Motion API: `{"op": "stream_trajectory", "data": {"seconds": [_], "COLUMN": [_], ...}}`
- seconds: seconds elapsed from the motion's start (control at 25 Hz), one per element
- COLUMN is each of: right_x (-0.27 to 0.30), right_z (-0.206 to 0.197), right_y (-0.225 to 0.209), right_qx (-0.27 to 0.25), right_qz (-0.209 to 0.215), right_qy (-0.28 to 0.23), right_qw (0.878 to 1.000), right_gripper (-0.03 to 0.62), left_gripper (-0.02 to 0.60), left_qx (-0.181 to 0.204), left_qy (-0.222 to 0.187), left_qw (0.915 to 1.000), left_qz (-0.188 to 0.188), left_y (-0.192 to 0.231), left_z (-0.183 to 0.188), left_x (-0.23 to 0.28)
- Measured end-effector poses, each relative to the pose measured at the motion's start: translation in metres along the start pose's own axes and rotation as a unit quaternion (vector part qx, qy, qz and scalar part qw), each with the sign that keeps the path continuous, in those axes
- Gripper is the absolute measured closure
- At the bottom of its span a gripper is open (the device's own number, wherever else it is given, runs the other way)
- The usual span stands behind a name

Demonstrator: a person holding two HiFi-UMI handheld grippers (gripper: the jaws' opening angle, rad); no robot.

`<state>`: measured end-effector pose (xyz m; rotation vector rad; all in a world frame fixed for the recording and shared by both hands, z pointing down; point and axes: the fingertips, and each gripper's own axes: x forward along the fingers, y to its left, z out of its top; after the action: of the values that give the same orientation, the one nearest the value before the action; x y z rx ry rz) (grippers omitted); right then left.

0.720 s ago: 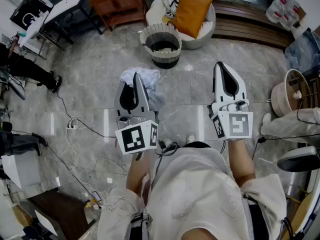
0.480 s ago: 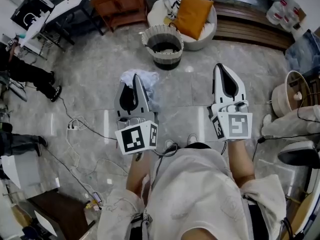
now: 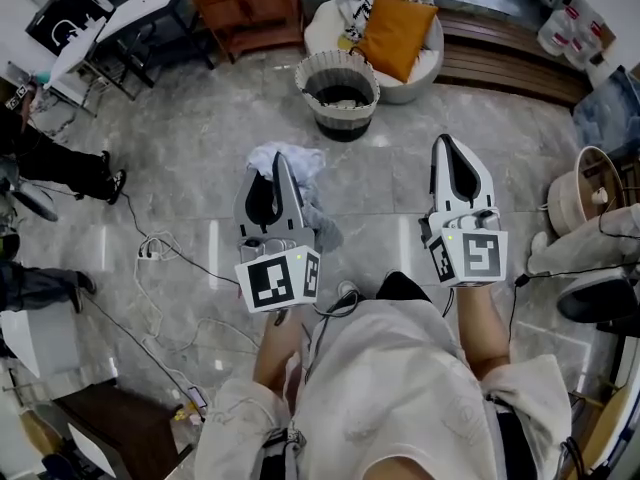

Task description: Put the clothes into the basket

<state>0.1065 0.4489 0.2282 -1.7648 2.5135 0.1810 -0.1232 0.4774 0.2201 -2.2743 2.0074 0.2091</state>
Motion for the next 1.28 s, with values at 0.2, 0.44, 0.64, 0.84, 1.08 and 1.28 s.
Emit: {"op": "stream_trajectory", "data": {"seconds": [0.2,0.44,0.64,0.84,1.08,1.28], "right_x": [-0.003,0.012,0.042,0.083,0.137,0.181], "right_z": [-0.005,-0.005,-0.016,-0.025,-0.042,-0.054], "right_y": [0.017,0.031,0.027,0.012,-0.015,-0.044], "right_qx": [0.002,0.003,0.012,0.014,0.024,0.034], "right_qz": [-0.007,-0.003,0.000,0.000,0.000,0.004], "right_qy": [0.002,0.004,0.001,0.003,0.011,0.024], "right_qw": [1.000,1.000,1.000,1.000,1.000,0.999], "right_gripper": [0.606,0.606,0.606,0.606,0.606,0.606], "left_gripper": [0.540,0.540,0.540,0.540,0.540,0.540], "left_qx": [-0.003,-0.001,0.009,0.011,0.009,0.011], "left_qy": [-0.003,-0.004,-0.006,-0.001,0.008,0.005], "left_qw": [1.0000,0.9999,0.9999,0.9999,0.9999,0.9999], "left_qz": [-0.008,-0.012,-0.011,-0.005,-0.004,0.007], "left_y": [0.014,0.027,0.034,0.043,0.044,0.040], "left_z": [-0.001,0.000,-0.006,-0.014,-0.028,-0.032], "left_x": [-0.009,-0.002,0.022,0.063,0.122,0.171]}}
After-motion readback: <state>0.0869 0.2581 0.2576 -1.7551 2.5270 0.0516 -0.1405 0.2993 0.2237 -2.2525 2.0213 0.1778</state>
